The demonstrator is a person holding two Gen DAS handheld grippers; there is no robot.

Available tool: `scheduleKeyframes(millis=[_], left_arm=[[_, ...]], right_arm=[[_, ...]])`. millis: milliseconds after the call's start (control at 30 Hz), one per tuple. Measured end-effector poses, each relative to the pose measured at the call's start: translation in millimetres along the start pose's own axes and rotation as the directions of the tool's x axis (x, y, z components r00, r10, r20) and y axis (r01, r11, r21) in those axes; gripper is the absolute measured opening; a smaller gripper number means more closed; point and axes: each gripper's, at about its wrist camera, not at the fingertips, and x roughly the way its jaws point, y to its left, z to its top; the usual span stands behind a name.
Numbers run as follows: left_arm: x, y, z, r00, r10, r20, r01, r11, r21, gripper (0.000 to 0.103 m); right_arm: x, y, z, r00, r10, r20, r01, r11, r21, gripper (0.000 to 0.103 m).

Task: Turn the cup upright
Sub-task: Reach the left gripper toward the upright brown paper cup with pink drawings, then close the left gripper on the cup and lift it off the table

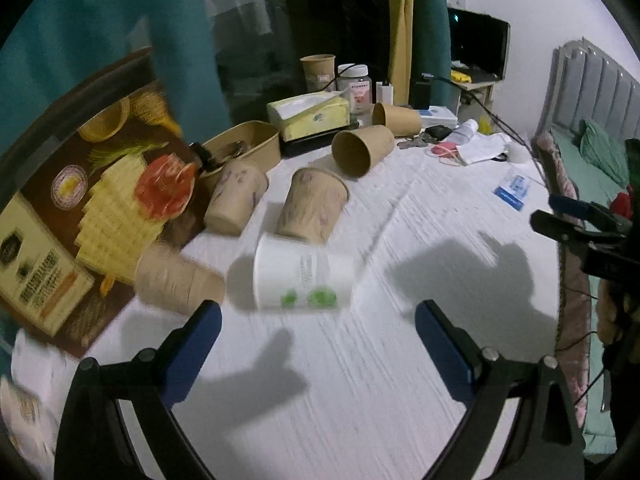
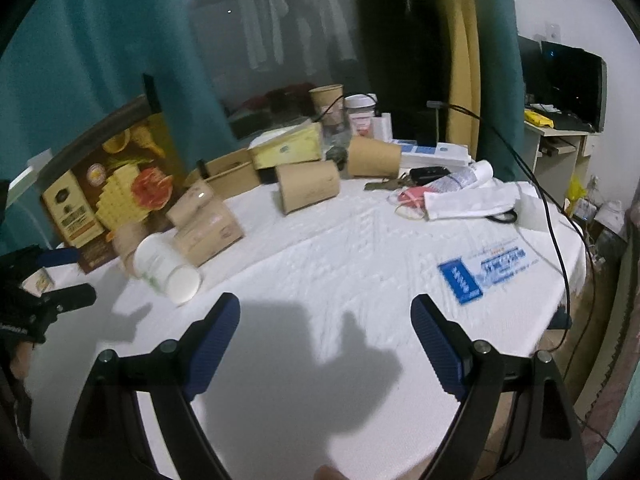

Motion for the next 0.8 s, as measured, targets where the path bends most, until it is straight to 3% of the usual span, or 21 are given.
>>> scheduleKeyframes(millis=[167, 233, 333, 467, 633, 800], left_arm=[[45.7, -4.4, 41.7, 0.999, 0.001, -0.038, 0.003, 0.995, 0.099, 0.097], [67.3, -8.1, 54.1, 0.997, 0.012, -0.070, -0.003, 0.993, 0.120, 0.088], [98.0, -15.3, 67.3, 0.992, 0.049, -0.113, -0.028, 0.983, 0.183, 0.084], [127.5, -8.5, 76.8, 0.984, 0.051, -0.172, -0.021, 0.985, 0.170, 0.079], [149.8, -1.3, 79.1, 0.974, 0.071, -0.217, -0.029, 0.981, 0.192, 0.066], [156.5, 1.4, 81.9, 0.973, 0.098, -0.210, -0.055, 0.978, 0.199, 0.060]], right_arm=[[19.1, -9.3, 11.7, 1.000, 0.004, -0.001, -0.004, 1.000, 0.000, 0.086], [26.1, -10.8, 12.3, 1.000, 0.009, -0.008, -0.009, 1.000, 0.003, 0.086], [32.7, -13.0, 8.3, 1.000, 0.015, -0.016, -0.014, 1.000, 0.007, 0.086], [40.4, -18.7, 0.7, 0.999, 0.021, -0.034, -0.020, 0.999, 0.035, 0.086], [44.2, -22.3, -4.8, 0.999, 0.022, -0.043, -0.020, 0.999, 0.034, 0.086], [43.4, -25.3, -10.2, 0.999, 0.026, -0.047, -0.024, 0.999, 0.042, 0.086]])
